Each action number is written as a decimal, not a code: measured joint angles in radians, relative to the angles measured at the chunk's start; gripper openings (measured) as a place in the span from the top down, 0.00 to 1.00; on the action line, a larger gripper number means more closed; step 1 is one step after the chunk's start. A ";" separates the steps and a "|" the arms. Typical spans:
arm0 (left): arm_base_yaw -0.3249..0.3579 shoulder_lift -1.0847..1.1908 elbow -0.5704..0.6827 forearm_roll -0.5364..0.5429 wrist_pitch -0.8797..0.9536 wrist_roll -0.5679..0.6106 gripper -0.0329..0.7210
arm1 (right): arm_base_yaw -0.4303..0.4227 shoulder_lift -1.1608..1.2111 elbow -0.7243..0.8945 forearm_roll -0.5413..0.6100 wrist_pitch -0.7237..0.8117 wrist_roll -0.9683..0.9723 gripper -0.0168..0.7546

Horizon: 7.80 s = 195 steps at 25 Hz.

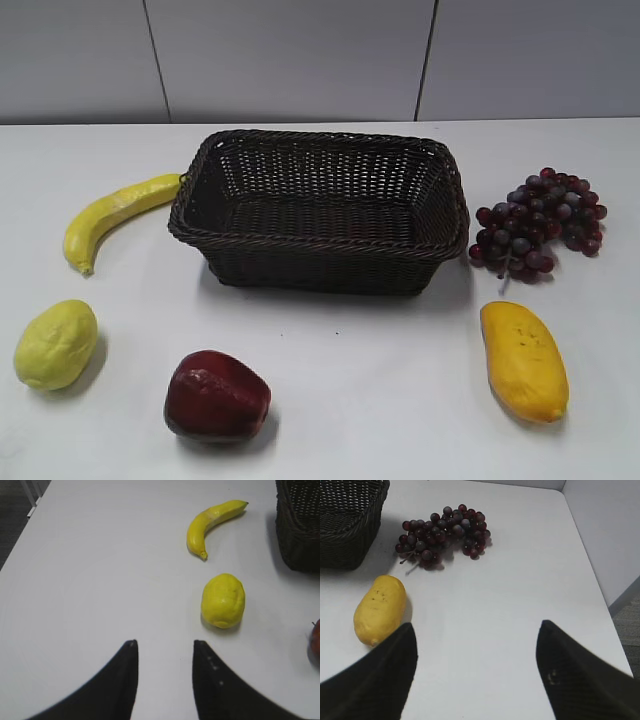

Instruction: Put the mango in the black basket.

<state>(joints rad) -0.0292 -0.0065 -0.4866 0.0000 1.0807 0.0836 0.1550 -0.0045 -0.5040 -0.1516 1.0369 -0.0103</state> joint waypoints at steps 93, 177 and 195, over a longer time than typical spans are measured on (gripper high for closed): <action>0.000 0.000 0.000 0.000 0.000 0.000 0.60 | 0.161 1.648 -0.349 0.287 -0.304 0.010 0.24; 0.000 0.000 0.000 0.000 0.000 0.000 0.60 | 0.356 0.326 -0.172 -0.065 0.069 0.031 0.24; 0.000 0.000 0.000 0.000 0.000 0.000 0.60 | 0.356 0.260 -0.001 -0.034 0.013 0.032 0.26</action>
<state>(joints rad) -0.0292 -0.0065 -0.4866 0.0000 1.0807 0.0836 0.5111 0.2550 -0.5050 -0.1860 1.0495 0.0217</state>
